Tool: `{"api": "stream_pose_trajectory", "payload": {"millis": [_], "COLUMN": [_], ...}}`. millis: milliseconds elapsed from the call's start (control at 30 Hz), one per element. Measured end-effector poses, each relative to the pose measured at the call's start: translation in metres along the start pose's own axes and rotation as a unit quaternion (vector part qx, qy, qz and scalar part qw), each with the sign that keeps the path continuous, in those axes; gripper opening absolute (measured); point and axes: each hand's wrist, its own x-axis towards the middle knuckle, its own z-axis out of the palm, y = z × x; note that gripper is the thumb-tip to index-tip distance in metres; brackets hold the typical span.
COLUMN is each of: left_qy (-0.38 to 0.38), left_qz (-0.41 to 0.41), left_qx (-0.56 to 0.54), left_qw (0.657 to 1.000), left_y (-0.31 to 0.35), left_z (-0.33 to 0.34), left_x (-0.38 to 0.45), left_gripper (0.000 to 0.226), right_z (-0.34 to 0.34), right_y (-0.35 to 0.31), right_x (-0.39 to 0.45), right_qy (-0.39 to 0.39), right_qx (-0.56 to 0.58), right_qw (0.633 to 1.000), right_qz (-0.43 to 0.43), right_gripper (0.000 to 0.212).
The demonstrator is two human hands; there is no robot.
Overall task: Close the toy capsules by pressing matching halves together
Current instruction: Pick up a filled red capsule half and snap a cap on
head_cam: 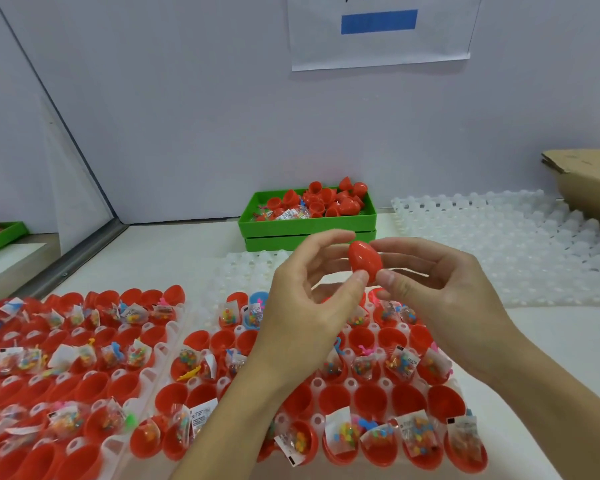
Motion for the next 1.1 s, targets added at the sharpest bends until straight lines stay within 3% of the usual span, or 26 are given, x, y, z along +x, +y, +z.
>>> {"api": "stream_pose_trajectory", "payload": {"millis": [367, 700, 833, 1100], "left_qy": [-0.032, -0.042, -0.020, 0.009], "left_qz": [-0.031, -0.048, -0.019, 0.030], "left_qx": [-0.033, -0.039, 0.000, 0.060], "left_qw": [0.998, 0.997, 1.000, 0.998], "left_y": [-0.005, -0.005, -0.003, -0.003], "left_z": [-0.006, -0.005, 0.000, 0.010], "left_x": [0.002, 0.003, 0.001, -0.006], "left_gripper": [0.021, 0.033, 0.027, 0.039], "right_z": [0.001, 0.002, 0.004, 0.007], "right_y": [-0.006, -0.008, -0.010, -0.009], "right_x": [-0.002, -0.002, -0.003, -0.005], "right_qy": [0.019, 0.027, 0.051, 0.070], "right_qx": [-0.039, -0.059, -0.042, -0.038], "right_qw": [0.998, 0.996, 0.995, 0.993], "right_qz": [-0.046, -0.068, -0.077, -0.083], "right_gripper": [0.021, 0.024, 0.026, 0.026]}}
